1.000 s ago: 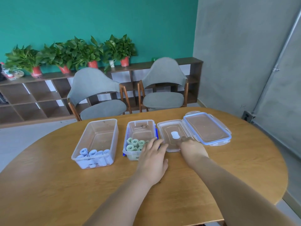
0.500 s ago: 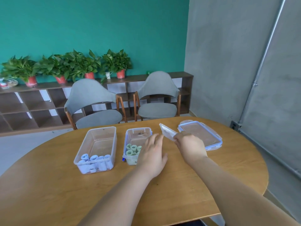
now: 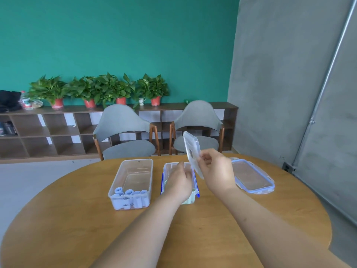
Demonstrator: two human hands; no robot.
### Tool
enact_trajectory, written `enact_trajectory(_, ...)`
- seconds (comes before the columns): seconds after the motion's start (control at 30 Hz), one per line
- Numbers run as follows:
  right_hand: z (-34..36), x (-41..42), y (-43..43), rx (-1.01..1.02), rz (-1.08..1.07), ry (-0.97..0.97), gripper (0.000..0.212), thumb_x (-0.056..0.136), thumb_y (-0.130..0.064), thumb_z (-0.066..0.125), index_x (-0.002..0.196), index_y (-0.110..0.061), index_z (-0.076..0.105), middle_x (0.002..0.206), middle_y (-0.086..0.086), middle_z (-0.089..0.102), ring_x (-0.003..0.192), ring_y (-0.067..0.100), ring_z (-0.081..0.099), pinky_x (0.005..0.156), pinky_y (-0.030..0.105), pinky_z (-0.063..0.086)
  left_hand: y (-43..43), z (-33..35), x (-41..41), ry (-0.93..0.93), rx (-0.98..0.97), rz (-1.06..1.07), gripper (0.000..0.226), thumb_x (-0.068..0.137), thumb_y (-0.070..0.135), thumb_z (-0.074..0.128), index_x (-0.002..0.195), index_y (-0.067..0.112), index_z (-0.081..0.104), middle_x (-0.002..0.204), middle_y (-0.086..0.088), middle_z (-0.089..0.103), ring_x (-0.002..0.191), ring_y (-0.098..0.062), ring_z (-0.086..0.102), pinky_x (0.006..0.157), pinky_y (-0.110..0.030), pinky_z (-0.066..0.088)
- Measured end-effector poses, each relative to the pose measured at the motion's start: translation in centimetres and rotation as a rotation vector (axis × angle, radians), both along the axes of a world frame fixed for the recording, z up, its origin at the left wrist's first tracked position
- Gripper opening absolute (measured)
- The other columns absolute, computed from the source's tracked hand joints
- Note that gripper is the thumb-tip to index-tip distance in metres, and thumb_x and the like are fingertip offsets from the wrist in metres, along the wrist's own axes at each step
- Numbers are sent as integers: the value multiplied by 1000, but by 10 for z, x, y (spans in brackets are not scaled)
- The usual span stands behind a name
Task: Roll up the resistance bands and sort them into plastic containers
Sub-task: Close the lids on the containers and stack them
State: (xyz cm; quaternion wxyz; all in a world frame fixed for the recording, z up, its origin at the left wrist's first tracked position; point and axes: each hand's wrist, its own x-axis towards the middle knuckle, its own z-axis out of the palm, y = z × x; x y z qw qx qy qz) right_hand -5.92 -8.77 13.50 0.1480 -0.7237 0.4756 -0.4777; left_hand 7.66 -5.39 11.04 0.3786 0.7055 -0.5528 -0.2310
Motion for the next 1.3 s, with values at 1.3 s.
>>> enact_trajectory(1.3, -109, 47, -58, 568, -105, 69, 49, 101, -34, 56, 147, -19, 54, 133, 8, 52, 119, 23, 53, 81, 32, 46, -36, -67, 67, -2, 136, 233, 29, 104, 17, 44, 126, 25, 61, 112, 0, 69, 98, -25, 67, 88, -41, 60)
